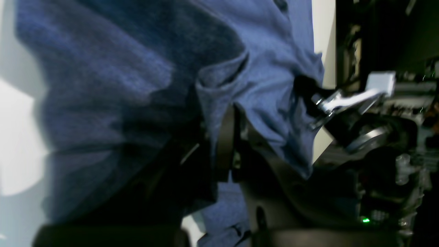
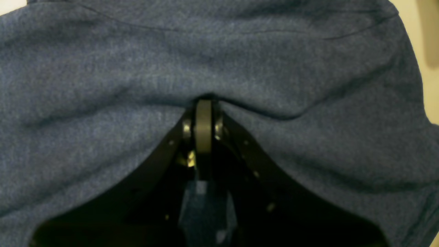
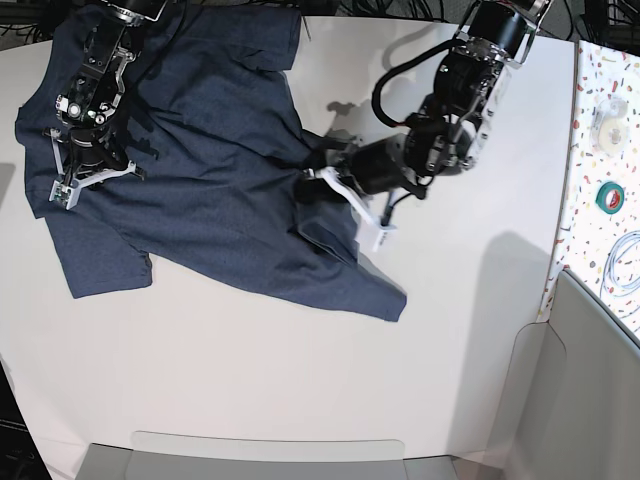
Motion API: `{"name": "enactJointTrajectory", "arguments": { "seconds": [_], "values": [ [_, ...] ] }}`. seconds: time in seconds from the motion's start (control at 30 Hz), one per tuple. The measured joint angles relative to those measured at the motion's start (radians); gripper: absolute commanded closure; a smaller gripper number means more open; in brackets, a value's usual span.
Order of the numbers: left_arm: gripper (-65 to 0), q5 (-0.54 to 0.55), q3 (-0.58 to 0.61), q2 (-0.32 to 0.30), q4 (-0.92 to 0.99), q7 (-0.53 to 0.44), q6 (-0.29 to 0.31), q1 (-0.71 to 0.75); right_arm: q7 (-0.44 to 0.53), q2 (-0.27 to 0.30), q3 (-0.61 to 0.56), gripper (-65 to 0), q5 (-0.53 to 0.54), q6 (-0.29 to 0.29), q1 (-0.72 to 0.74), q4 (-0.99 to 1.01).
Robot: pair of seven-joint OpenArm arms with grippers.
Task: Layout the t-shirt on the table in an organized manner, then fold the t-shirt properly
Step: 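Pull the grasped fabric with the left gripper toward the shirt's middle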
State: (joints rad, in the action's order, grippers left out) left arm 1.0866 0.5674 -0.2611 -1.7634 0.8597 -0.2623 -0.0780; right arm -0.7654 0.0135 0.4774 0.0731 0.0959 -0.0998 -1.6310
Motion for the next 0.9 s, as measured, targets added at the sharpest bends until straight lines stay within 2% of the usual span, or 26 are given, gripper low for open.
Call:
{"name": "enactJointTrajectory", "arguments": {
  "seconds": [0.13, 0.2, 0.3, 0.4, 0.5, 0.53, 0.67, 0.8, 0.9],
  "values": [
    [-0.3, 0.002, 0.126, -0.002, 0.093, -0.074, 0.000, -0.029, 0.002, 0.000, 0.000, 0.0, 0.000, 0.000, 0.000, 0.000],
    [-6.3, 0.000, 0.195, -0.001, 0.148, -0.102, 0.000, -0.067, 0.002, 0.000, 0.000, 0.0, 0.000, 0.000, 0.000, 0.000],
    [-21.6, 0.015, 0.249, 0.024, 0.230, -0.084, 0.004, -0.114, 0.002, -0.001, 0.000, 0.0, 0.000, 0.000, 0.000, 0.000],
    [-29.2, 0.026, 0.249, 0.042, 0.243, -0.072, 0.012, -0.114, 0.002, -0.001, 0.000, 0.0, 0.000, 0.000, 0.000, 0.001],
    [-29.8, 0.024, 0.249, 0.039, 0.222, -0.048, 0.012, -0.113, 0.003, -0.001, 0.000, 0.0, 0.000, 0.000, 0.000, 0.002],
    [-29.8, 0.021, 0.250, 0.036, 0.196, -0.031, -0.004, -0.113, 0.002, -0.001, 0.000, 0.0, 0.000, 0.000, 0.000, 0.002],
    [-28.3, 0.014, 0.224, 0.011, 0.024, 0.029, 0.010, -0.096, 0.003, -0.001, 0.000, 0.0, 0.000, 0.000, 0.001, 0.002],
    [-27.2, 0.024, 0.158, -0.032, -0.153, 0.016, 0.019, -0.074, 0.002, -0.001, 0.000, 0.0, 0.000, 0.000, 0.003, 0.003],
    [-26.5, 0.008, 0.143, -0.065, -0.175, 0.026, 0.029, -0.071, 0.002, 0.000, 0.000, 0.0, 0.000, 0.000, 0.003, 0.004]
  ]
}}
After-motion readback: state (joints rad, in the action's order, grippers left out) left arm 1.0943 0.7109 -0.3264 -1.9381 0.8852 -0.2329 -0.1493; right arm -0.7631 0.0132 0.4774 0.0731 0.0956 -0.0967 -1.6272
